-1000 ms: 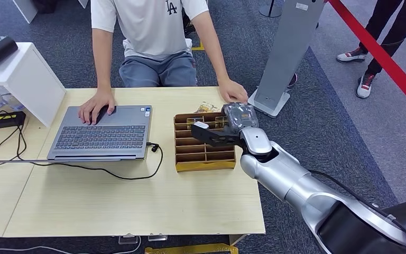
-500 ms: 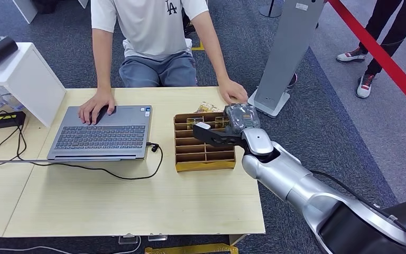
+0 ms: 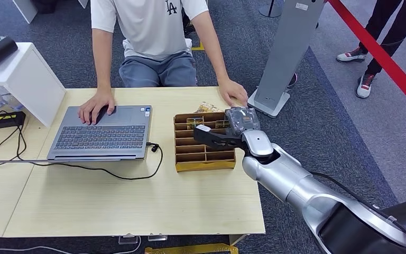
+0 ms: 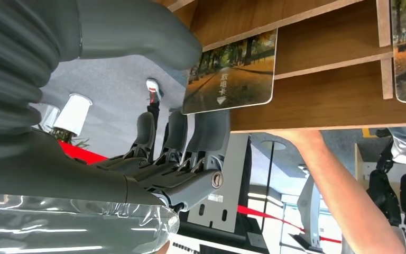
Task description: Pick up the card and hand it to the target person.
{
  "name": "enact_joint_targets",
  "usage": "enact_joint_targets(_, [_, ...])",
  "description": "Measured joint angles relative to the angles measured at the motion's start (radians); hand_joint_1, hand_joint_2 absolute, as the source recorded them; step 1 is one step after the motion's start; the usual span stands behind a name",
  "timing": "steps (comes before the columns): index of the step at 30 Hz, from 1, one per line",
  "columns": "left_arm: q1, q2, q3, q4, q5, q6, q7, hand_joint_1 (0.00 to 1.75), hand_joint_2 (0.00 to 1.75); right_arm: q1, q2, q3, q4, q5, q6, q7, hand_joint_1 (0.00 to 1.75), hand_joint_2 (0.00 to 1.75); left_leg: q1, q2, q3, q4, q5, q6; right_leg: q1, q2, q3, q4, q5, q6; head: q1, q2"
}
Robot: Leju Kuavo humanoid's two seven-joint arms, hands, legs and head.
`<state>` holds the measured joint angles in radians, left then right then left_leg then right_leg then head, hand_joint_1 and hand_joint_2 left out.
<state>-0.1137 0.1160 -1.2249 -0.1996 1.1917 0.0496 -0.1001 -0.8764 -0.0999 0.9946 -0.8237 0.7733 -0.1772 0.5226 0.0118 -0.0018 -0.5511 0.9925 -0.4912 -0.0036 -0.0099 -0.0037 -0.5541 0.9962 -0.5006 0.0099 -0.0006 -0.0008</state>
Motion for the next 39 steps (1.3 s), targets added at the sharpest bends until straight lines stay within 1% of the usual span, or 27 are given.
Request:
enact_joint_targets(4, [0.000, 0.000, 0.000, 0.000, 0.000, 0.000, 0.000, 0.00, 0.00, 0.000, 0.000, 0.002, 0.004, 0.000, -0.001, -0.002, 1.27, 1.75, 0.000, 0.000, 0.000, 0.000, 0.000, 0.000, 0.000, 0.000, 0.000, 0.000, 0.000, 0.000, 0.000, 0.000])
enact_joint_targets(10, [0.000, 0.000, 0.000, 0.000, 0.000, 0.000, 0.000, 0.00, 0.00, -0.001, 0.001, 0.002, 0.005, 0.000, -0.005, -0.001, 1.47, 1.75, 0.000, 0.000, 0.000, 0.000, 0.000, 0.000, 0.000, 0.000, 0.000, 0.000, 0.000, 0.000, 0.000, 0.000])
enact_joint_targets(14, [0.000, 0.000, 0.000, 0.000, 0.001, 0.000, 0.000, 0.00, 0.00, -0.001, 0.001, 0.002, 0.005, 0.000, -0.007, 0.001, 1.66, 1.75, 0.000, 0.000, 0.000, 0.000, 0.000, 0.000, 0.000, 0.000, 0.000, 0.000, 0.000, 0.000, 0.000, 0.000])
enact_joint_targets(16, [0.000, 0.000, 0.000, 0.000, 0.001, 0.000, 0.000, 0.00, 0.00, -0.001, 0.001, 0.002, 0.005, 0.000, -0.007, 0.001, 1.72, 1.75, 0.000, 0.000, 0.000, 0.000, 0.000, 0.000, 0.000, 0.000, 0.000, 0.000, 0.000, 0.000, 0.000, 0.000])
enact_joint_targets(20, [0.000, 0.000, 0.000, 0.000, 0.001, -0.004, -0.004, 0.00, 1.75, -0.003, 0.002, 0.002, 0.005, -0.001, -0.008, 0.001, 1.75, 1.75, 0.000, 0.000, 0.000, 0.000, 0.000, 0.000, 0.000, 0.000, 0.000, 0.000, 0.000, 0.000, 0.000, 0.000])
enact_joint_targets(30, [0.000, 0.000, 0.000, 0.000, 0.010, -0.020, -0.026, 0.00, 1.75, -0.005, 0.006, 0.003, 0.004, -0.013, -0.020, 0.003, 1.75, 1.75, 0.000, 0.000, 0.000, 0.000, 0.000, 0.000, 0.000, 0.000, 0.000, 0.000, 0.000, 0.000, 0.000, 0.000])
enact_joint_targets(34, [0.000, 0.000, 0.000, 0.000, 0.015, -0.019, -0.029, 0.00, 1.75, -0.020, 0.002, 0.000, -0.022, -0.009, -0.034, 0.027, 1.75, 1.75, 0.000, 0.000, 0.000, 0.000, 0.000, 0.000, 0.000, 0.000, 0.000, 0.000, 0.000, 0.000, 0.000, 0.000])
enact_joint_targets(39, [0.001, 0.000, 0.000, 0.000, 0.020, -0.018, -0.029, 0.00, 1.75, -0.035, -0.016, -0.008, -0.095, 0.011, -0.050, 0.064, 1.75, 1.75, 0.000, 0.000, 0.000, 0.000, 0.000, 0.000, 0.000, 0.000, 0.000, 0.000, 0.000, 0.000, 0.000, 0.000])
